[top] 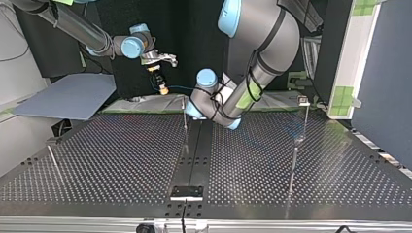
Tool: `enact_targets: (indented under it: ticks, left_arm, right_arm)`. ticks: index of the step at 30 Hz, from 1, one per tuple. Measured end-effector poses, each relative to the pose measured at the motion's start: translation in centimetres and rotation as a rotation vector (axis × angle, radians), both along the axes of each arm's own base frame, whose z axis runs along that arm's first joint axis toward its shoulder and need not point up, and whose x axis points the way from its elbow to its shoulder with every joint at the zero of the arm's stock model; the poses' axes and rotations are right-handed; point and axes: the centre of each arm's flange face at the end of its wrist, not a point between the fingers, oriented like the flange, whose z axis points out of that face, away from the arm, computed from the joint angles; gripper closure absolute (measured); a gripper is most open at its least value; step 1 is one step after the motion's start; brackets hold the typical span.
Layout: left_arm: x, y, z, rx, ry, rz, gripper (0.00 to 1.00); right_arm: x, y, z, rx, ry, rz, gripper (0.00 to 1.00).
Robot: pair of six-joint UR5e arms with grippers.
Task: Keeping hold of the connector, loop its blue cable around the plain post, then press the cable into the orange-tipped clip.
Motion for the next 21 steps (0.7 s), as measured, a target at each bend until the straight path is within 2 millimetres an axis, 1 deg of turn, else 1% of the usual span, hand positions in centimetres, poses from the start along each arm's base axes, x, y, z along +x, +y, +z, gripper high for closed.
enact_targets:
  ticks: [2, 5, 12, 15, 21]
  left_arm:
    - [0.2, 0.1, -0.4, -0.001, 0.001, 0.002, 0.00]
    - [0.3, 0.1, -1.8, 0.004, 0.013, 0.003, 0.00]
    - [-0.3, 0.6, -6.2, 0.028, 0.062, 0.003, 0.00]
    - [-0.5, 1.0, -7.0, 0.036, 0.072, 0.005, 0.00]
    - [-0.5, 1.7, -7.7, 0.043, 0.078, 0.011, 0.00]
  right_arm:
    - [0.0, 0.0, 0.0, 0.000, 0.000, 0.000, 1.00]
    - [0.0, 0.0, 0.0, 0.000, 0.000, 0.001, 1.00]
    - [0.1, 0.0, 0.0, -0.002, -0.001, 0.001, 1.00]
    - [0.1, 0.0, 0.0, -0.002, -0.001, 0.001, 1.00]
    - [0.1, 0.1, 0.0, -0.001, 0.001, 0.002, 1.00]
